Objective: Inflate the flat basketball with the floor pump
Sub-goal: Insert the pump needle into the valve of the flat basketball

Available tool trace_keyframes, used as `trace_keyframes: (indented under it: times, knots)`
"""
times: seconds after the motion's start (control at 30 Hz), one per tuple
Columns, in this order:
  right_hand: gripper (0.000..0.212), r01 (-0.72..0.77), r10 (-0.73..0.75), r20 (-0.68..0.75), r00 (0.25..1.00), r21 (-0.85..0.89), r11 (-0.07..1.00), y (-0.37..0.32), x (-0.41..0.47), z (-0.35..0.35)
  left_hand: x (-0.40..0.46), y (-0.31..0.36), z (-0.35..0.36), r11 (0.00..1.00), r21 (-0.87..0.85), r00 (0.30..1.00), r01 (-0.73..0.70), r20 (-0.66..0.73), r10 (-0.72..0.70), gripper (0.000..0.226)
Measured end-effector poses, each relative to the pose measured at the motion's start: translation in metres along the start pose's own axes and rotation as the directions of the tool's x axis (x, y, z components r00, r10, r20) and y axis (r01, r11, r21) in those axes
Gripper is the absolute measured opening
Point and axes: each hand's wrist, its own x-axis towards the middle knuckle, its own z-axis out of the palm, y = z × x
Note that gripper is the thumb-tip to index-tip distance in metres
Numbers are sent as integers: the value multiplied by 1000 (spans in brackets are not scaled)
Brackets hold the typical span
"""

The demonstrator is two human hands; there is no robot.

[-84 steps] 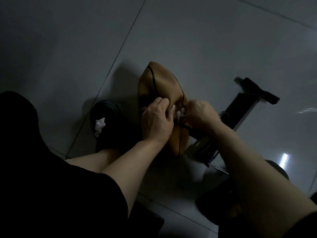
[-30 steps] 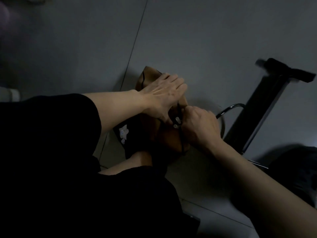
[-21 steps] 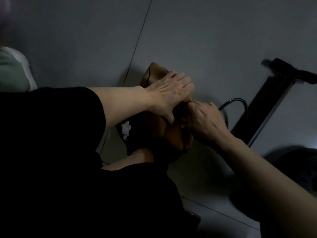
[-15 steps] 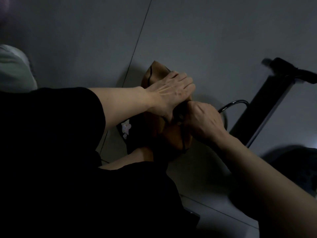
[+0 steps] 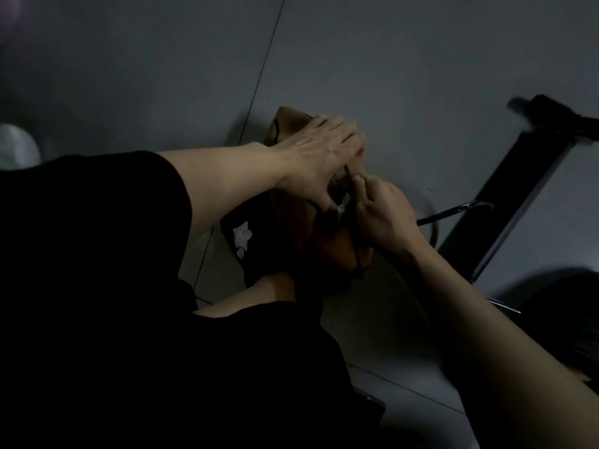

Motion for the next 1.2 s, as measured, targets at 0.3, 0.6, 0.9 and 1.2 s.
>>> trace_keyframes:
  times: [0.3,0.6,0.9,1.2]
  knots:
    - [28,118,-116,-270,956,-8,993,20,-11,3,-10,-10,4,998,57,1000,-22,4,22,107]
    - [28,133,-136,-155,979,-30,991,28,4,-7,6,-19,-7,983,143,974,-115,213,83,120]
    - [21,191,-195,-28,980,-101,976,31,14,-10,7,-18,6,980,128,988,-153,30,151,102]
    - [15,105,-95,174,980,-49,993,19,20,-7,1,-18,11,978,157,990,-133,-25,139,96]
